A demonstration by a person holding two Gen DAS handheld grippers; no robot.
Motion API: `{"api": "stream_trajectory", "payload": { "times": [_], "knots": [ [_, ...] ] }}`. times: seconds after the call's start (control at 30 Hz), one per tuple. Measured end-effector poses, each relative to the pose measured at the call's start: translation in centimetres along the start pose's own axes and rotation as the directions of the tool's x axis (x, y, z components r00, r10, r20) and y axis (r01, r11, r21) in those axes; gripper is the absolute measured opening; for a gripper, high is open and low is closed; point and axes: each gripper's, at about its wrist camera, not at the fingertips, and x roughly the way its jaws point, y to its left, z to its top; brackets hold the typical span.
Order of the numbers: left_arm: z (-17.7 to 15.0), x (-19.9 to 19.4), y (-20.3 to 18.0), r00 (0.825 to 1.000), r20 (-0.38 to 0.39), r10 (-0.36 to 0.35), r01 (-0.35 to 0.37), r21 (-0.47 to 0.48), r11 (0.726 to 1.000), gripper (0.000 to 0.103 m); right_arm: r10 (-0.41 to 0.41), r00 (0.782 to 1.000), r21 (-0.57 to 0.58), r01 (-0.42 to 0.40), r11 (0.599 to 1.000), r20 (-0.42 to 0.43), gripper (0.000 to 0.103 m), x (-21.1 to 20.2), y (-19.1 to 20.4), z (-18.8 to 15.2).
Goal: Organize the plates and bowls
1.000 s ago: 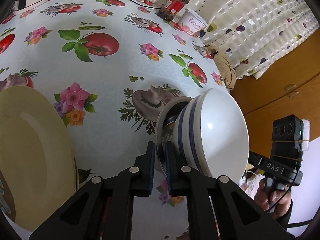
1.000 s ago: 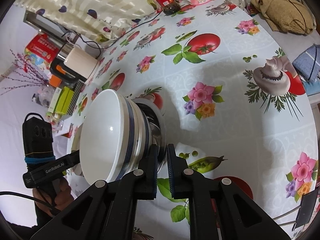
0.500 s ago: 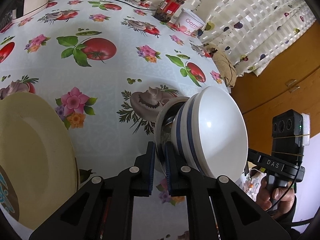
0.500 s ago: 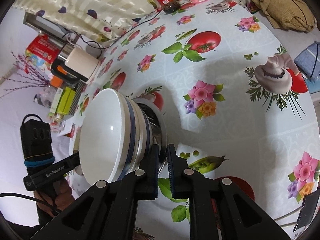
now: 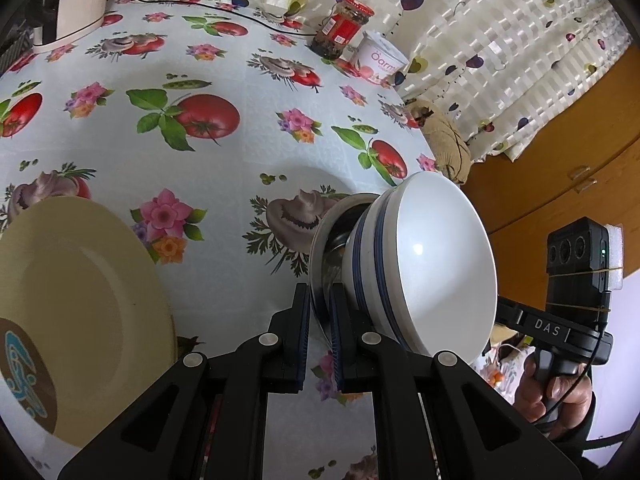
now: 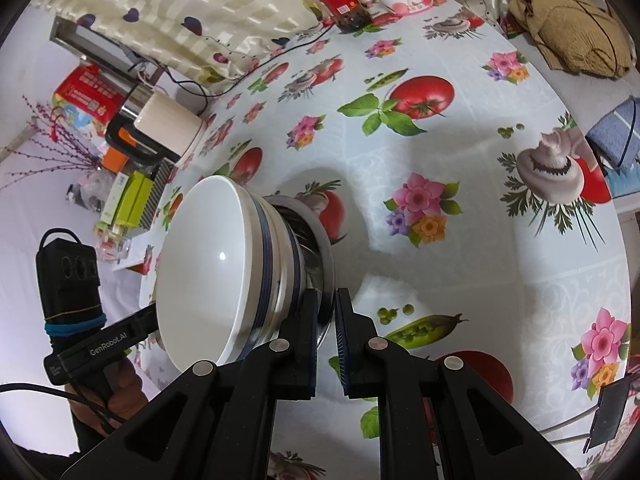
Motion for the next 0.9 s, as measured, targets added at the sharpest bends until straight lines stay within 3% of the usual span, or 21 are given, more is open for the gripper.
{"api": "stream_trajectory", "payload": {
  "times": [0.9],
  "knots": [
    [-0.2,-6.6,4.9,0.991,0.119,0.055,-0.045,-0.090,0.995,0.008,0.022,0.999,-0.142,-0.028,0.990,-0.044,0.010,2.3,8.2,1.5]
  ]
}}
